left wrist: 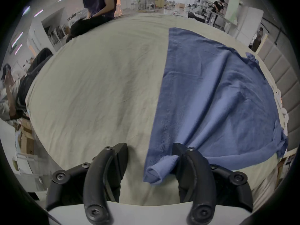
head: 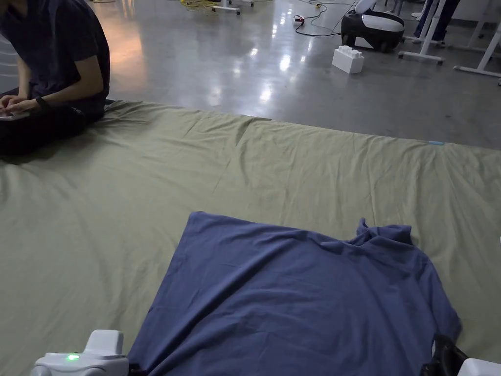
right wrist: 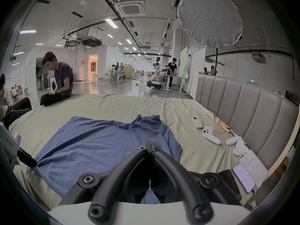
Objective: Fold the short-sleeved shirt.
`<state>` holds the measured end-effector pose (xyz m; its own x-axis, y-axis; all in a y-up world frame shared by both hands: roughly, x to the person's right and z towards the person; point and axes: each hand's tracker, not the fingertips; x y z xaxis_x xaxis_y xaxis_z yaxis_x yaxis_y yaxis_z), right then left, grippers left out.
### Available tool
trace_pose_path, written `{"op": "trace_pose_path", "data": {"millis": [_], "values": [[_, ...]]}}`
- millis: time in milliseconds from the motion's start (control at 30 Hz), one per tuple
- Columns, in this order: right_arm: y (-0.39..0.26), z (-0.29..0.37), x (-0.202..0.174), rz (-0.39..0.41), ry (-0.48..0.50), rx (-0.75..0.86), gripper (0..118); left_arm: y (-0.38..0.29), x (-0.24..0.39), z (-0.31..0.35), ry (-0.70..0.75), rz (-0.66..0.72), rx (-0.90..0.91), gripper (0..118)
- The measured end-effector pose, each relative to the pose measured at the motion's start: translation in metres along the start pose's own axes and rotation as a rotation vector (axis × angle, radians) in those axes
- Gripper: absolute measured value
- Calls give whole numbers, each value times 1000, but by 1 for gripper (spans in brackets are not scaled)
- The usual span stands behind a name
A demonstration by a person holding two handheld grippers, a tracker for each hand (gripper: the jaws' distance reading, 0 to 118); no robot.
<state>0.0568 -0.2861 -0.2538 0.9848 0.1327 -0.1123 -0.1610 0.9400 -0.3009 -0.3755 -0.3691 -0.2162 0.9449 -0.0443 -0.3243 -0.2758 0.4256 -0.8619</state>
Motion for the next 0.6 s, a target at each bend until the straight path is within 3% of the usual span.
{"op": "trace_pose_path", "data": {"millis": [100, 167, 600], "values": [[-1, 0, -2, -3, 7, -1, 1, 1, 2, 1, -42, -4, 3, 20], [-3, 0, -4, -14, 24, -15, 1, 3, 1, 4, -88, 22, -4, 10], [0, 8, 15, 6, -6, -22, 1, 15, -24, 52, -154, 22, 127, 8]]}}
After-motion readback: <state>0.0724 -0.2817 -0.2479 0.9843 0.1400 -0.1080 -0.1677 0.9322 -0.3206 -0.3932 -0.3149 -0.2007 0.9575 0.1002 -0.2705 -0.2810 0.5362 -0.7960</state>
